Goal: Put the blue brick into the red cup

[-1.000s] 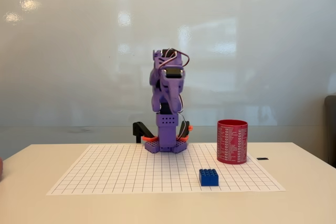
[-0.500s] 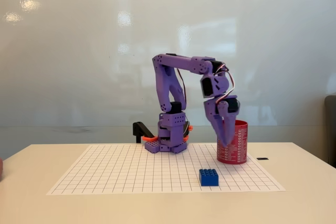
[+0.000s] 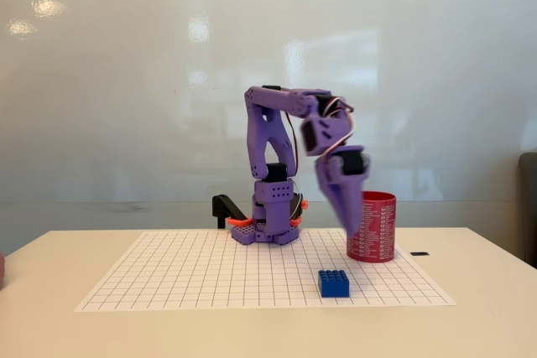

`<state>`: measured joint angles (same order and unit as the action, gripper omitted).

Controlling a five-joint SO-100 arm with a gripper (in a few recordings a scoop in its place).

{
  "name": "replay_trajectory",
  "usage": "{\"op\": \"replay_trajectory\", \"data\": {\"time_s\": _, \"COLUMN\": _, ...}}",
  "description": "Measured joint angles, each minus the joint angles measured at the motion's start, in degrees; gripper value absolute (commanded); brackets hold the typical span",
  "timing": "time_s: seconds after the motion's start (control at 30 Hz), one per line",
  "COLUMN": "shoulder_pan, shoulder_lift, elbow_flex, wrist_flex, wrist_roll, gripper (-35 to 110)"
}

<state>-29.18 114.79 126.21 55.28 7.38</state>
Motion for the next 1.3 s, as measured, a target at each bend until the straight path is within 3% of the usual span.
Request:
{"op": "replay_trajectory", "data": {"time_s": 0.13, "shoulder_pan": 2.5, "shoulder_lift": 0.8, "elbow_flex": 6.4, "wrist_flex": 1.8, "wrist_roll": 4.6, "gripper": -1}}
{"op": "replay_trajectory", "data": {"time_s": 0.43, "shoulder_pan": -4.2, "shoulder_lift": -3.9, "elbow_flex": 3.3, "wrist_flex": 7.9, "wrist_roll": 4.5, "gripper": 1}}
{"op": "replay_trajectory", "data": {"time_s": 0.47, "shoulder_pan": -4.7, "shoulder_lift": -5.2, "elbow_flex": 2.3, "wrist_flex": 7.9, "wrist_roll": 3.6, "gripper": 21}}
{"op": "replay_trajectory", "data": {"time_s": 0.5, "shoulder_pan": -5.4, "shoulder_lift": -6.4, "elbow_flex": 1.6, "wrist_flex": 7.4, "wrist_roll": 3.0, "gripper": 50}}
{"op": "replay_trajectory", "data": {"time_s": 0.7, "shoulder_pan": -5.6, "shoulder_lift": -8.3, "elbow_flex": 1.4, "wrist_flex": 5.1, "wrist_roll": 4.3, "gripper": 62}}
{"op": "replay_trajectory", "data": {"time_s": 0.93, "shoulder_pan": -4.0, "shoulder_lift": -8.9, "elbow_flex": 2.3, "wrist_flex": 4.6, "wrist_roll": 1.7, "gripper": 62}}
{"op": "replay_trajectory", "data": {"time_s": 1.3, "shoulder_pan": -3.9, "shoulder_lift": -25.9, "elbow_flex": -6.9, "wrist_flex": 7.1, "wrist_roll": -6.0, "gripper": 59}}
